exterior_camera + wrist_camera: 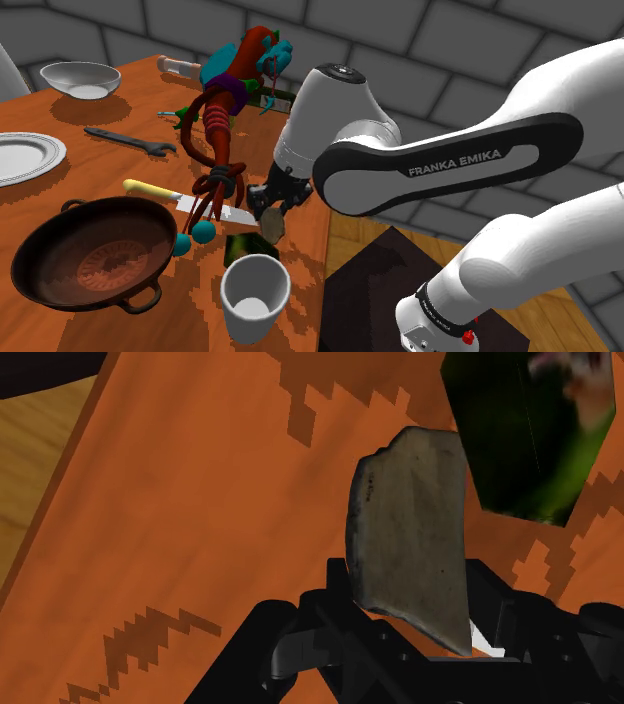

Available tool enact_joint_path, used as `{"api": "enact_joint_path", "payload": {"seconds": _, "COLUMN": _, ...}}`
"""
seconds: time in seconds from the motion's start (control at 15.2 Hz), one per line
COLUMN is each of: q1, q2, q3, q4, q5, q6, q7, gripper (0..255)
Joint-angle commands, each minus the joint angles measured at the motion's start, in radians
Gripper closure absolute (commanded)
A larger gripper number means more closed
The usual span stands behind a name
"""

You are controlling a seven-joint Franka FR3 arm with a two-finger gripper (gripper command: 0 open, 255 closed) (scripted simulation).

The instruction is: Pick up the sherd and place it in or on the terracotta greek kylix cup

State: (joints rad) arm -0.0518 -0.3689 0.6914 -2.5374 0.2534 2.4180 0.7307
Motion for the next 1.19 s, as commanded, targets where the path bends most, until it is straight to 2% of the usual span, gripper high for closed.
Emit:
{"api": "enact_joint_path", "payload": {"seconds": 0.0, "q1": 0.004, "q2": -0.017, "q3": -0.013, "q4": 0.015, "q5": 0.005, "q6": -0.032, "q7": -0.008, "gripper": 255}}
{"api": "enact_joint_path", "payload": {"seconds": 1.12, "q1": 0.018, "q2": -0.120, "q3": -0.089, "q4": 0.171, "q5": 0.008, "q6": -0.287, "q7": -0.033, "gripper": 255}}
